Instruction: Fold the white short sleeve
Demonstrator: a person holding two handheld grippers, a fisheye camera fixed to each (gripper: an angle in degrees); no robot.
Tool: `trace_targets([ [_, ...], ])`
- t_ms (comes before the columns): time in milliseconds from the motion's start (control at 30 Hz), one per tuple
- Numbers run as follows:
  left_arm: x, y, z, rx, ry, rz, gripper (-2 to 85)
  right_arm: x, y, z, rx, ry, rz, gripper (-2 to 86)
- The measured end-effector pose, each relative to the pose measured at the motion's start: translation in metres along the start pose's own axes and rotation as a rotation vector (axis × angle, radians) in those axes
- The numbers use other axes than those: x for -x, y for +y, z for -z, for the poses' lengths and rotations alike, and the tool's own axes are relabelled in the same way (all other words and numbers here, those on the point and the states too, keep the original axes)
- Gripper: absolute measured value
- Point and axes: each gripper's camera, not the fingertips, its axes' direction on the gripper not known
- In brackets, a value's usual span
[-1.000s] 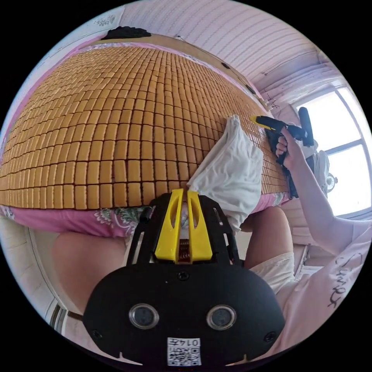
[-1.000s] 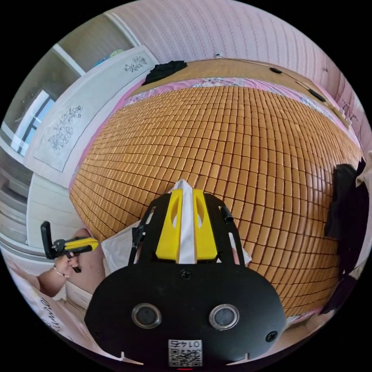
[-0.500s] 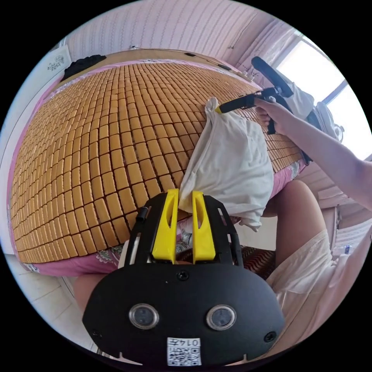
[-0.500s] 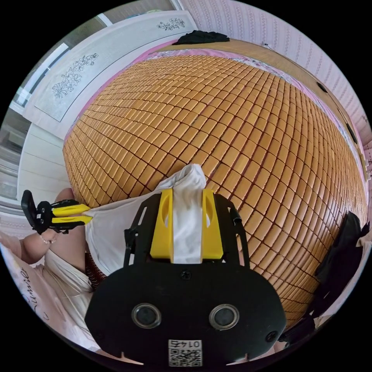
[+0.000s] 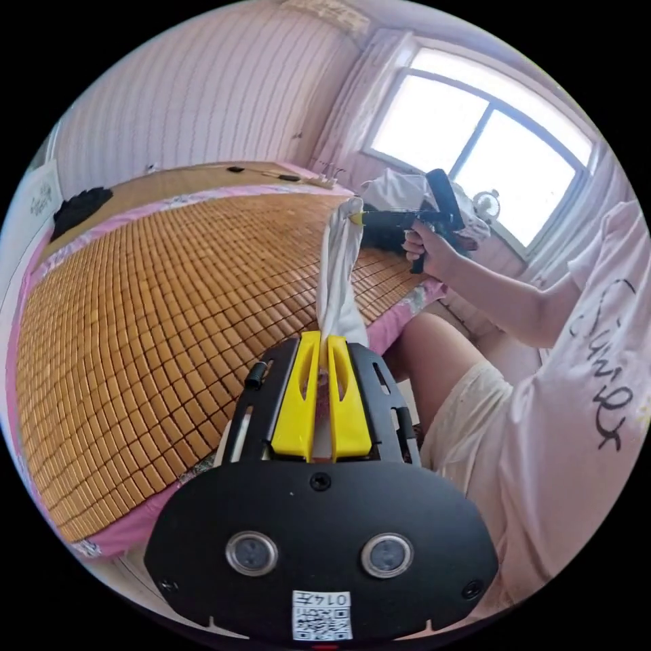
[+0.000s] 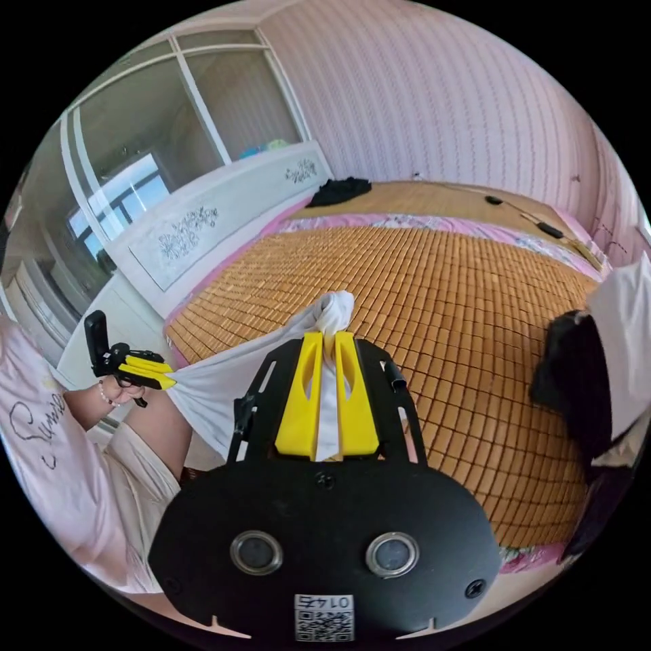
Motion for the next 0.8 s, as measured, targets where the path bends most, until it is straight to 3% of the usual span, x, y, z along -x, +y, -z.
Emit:
trace_targets([
  [200, -0.066, -0.056, -0.008, -0.118, 0.106, -0.169, -0.8, 0.001, 0.013, 0.135, -0.182, 0.172, -0.029, 2.4],
  [400, -0.108, -0.187, -0.091, -0.273, 0.189, -0.253, -0.4, -0.051, -0.1, 0.233, -0.09, 0.454, 0.062, 3.3],
  [500, -0.113, -0.278, -0.141, -0.42, 0.158, -0.091, 1.8, -0.113, -0.194, 0.244, 0.044, 0.597, 0.001, 5.2],
  [567, -0.104, -0.337, -0.198, -0.363, 0.116, 0.077, 6.4, -0.164, -0.224, 0.24, 0.138, 0.703, -0.23, 10.0],
  [667, -0.081, -0.347, -0.267, -0.187, 0.125, 0.229, 7.8, -0.173, -0.202, 0.229, 0.127, 0.66, -0.271, 12.2],
  [800, -0.079, -0.298, -0.293, -0.113, 0.125, 0.134, 6.8, -0.156, -0.121, 0.203, 0.164, 0.719, -0.196, 12.0],
])
